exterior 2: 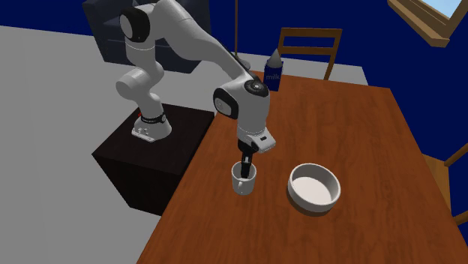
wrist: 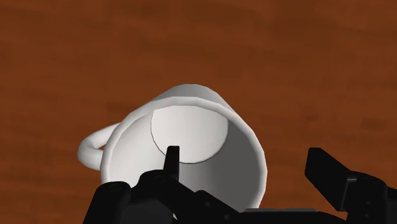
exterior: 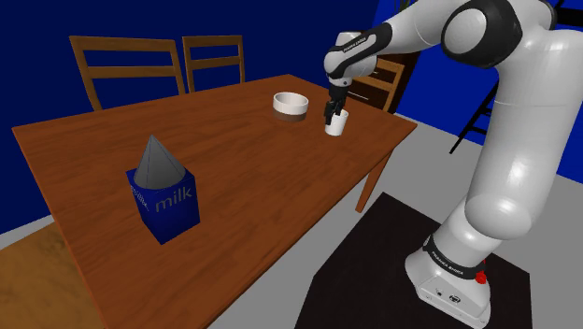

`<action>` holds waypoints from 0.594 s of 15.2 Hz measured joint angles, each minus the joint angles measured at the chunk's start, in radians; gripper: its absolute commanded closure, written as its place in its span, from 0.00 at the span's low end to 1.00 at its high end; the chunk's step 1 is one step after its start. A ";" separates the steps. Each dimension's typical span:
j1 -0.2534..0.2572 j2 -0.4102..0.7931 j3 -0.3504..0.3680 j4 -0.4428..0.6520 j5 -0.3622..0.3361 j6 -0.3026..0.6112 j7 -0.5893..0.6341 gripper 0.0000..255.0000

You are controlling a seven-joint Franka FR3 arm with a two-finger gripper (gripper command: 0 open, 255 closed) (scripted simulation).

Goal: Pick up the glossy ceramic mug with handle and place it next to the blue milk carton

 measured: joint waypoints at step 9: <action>0.000 0.001 0.000 -0.001 0.000 0.002 0.000 1.00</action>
